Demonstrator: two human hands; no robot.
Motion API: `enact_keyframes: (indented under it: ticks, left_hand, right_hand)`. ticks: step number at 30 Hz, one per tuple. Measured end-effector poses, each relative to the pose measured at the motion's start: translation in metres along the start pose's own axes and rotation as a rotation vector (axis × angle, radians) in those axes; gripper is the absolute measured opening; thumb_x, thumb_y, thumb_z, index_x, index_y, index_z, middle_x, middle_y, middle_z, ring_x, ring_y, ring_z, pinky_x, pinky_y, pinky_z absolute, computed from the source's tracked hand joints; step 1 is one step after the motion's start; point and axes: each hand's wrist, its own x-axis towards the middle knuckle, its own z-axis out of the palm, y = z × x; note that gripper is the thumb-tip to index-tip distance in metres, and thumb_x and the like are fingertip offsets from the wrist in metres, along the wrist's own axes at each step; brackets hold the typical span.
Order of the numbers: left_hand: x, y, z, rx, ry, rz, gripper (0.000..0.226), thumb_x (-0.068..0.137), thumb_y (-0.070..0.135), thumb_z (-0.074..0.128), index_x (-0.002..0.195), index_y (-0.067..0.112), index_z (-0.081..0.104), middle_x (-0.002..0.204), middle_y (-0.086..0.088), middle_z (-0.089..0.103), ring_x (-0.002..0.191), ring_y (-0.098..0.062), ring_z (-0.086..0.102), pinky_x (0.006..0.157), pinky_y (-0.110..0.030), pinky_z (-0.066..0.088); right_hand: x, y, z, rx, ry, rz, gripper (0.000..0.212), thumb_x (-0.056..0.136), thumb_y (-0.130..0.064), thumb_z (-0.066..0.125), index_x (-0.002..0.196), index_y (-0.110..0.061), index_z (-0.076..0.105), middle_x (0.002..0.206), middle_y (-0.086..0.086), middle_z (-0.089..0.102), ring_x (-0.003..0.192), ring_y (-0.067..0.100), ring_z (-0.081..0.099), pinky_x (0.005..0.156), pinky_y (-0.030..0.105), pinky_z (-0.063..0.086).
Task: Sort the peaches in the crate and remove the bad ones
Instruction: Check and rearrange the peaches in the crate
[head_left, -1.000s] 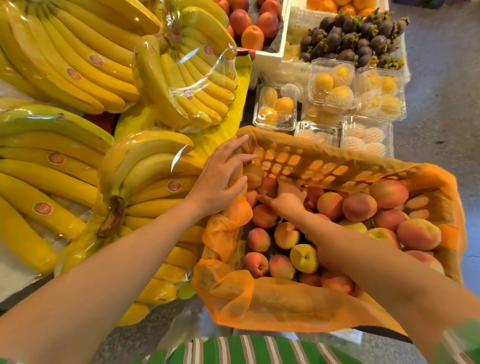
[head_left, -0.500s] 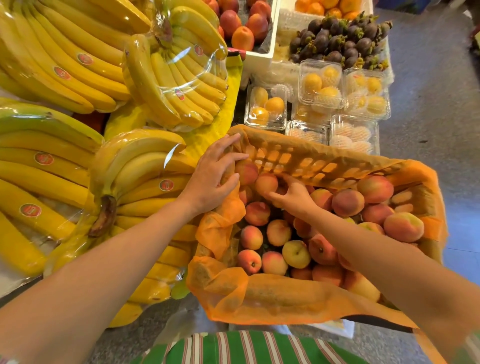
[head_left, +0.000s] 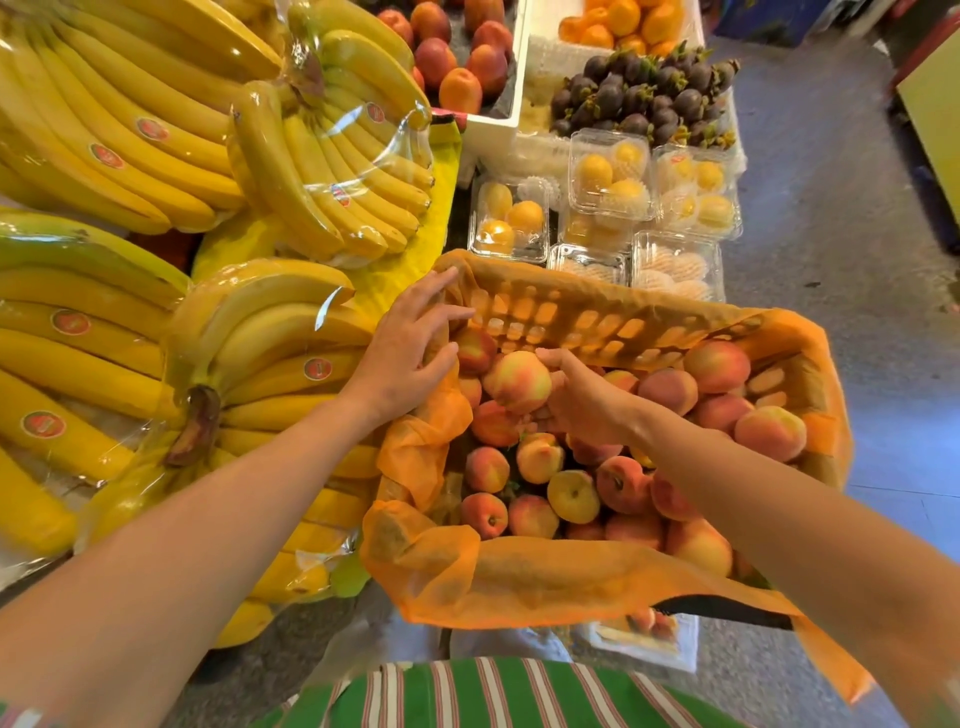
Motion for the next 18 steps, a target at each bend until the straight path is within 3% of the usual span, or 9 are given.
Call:
enact_keyframes:
  ticks: [3, 6, 9, 13, 16, 18]
  left_hand:
    - [0.000, 0.001, 0.000, 0.002, -0.002, 0.000, 0.040, 0.087, 0.025, 0.050, 0.126, 0.021, 0.058, 0.156, -0.002, 0.028, 0.146, -0.017, 0.018, 0.118, -0.036, 0.018]
    - [0.000, 0.001, 0.000, -0.002, -0.005, 0.000, 0.039, 0.088, 0.025, 0.050, 0.126, 0.021, 0.058, 0.156, -0.002, 0.028, 0.146, -0.017, 0.017, 0.118, -0.037, 0.018]
    - [0.000, 0.001, 0.000, -0.001, -0.005, 0.001, 0.039, 0.088, 0.025, 0.050, 0.126, 0.021, 0.058, 0.156, -0.002, 0.028, 0.146, -0.017, 0.017, 0.118, -0.038, 0.019]
    - [0.000, 0.001, 0.000, -0.005, -0.005, 0.006, 0.039, 0.089, 0.025, 0.049, 0.126, 0.021, 0.058, 0.156, -0.002, 0.028, 0.146, -0.018, 0.018, 0.118, -0.042, 0.021]
    - [0.000, 0.000, -0.001, -0.013, -0.006, 0.004, 0.039, 0.088, 0.025, 0.049, 0.126, 0.020, 0.058, 0.155, -0.003, 0.029, 0.146, -0.019, 0.019, 0.118, -0.043, 0.021]
    - [0.000, 0.000, -0.001, -0.023, -0.007, 0.008, 0.039, 0.088, 0.026, 0.048, 0.125, 0.020, 0.059, 0.155, -0.003, 0.029, 0.146, -0.019, 0.019, 0.118, -0.044, 0.021]
  right_hand:
    - [0.005, 0.007, 0.005, -0.377, 0.150, -0.126, 0.036, 0.094, -0.036, 0.057, 0.123, -0.015, 0.057, 0.118, 0.006, 0.062, 0.104, 0.018, 0.057, 0.084, 0.024, 0.046]
    - [0.012, 0.018, 0.017, -0.878, 0.214, -0.293, 0.056, 0.075, -0.030, 0.081, 0.122, -0.019, 0.054, 0.120, -0.003, 0.054, 0.109, 0.013, 0.050, 0.088, 0.024, 0.043]
    - [0.024, 0.034, 0.033, -1.197, 0.181, -0.397, 0.068, 0.067, -0.040, 0.084, 0.122, -0.017, 0.052, 0.120, 0.000, 0.053, 0.107, 0.016, 0.045, 0.091, 0.035, 0.038]
    - [0.039, 0.046, 0.046, -1.239, 0.209, -0.429, 0.069, 0.070, -0.043, 0.081, 0.124, -0.013, 0.049, 0.121, 0.003, 0.051, 0.107, 0.021, 0.044, 0.091, 0.042, 0.038]
    - [0.043, 0.043, 0.042, -1.006, 0.153, -0.431, 0.059, 0.078, -0.036, 0.076, 0.126, -0.013, 0.053, 0.122, 0.003, 0.058, 0.109, 0.018, 0.053, 0.093, 0.041, 0.046]
    - [0.046, 0.037, 0.034, -0.858, 0.284, -0.481, 0.040, 0.084, -0.026, 0.072, 0.118, -0.010, 0.059, 0.112, 0.005, 0.064, 0.101, 0.018, 0.061, 0.087, 0.042, 0.051]
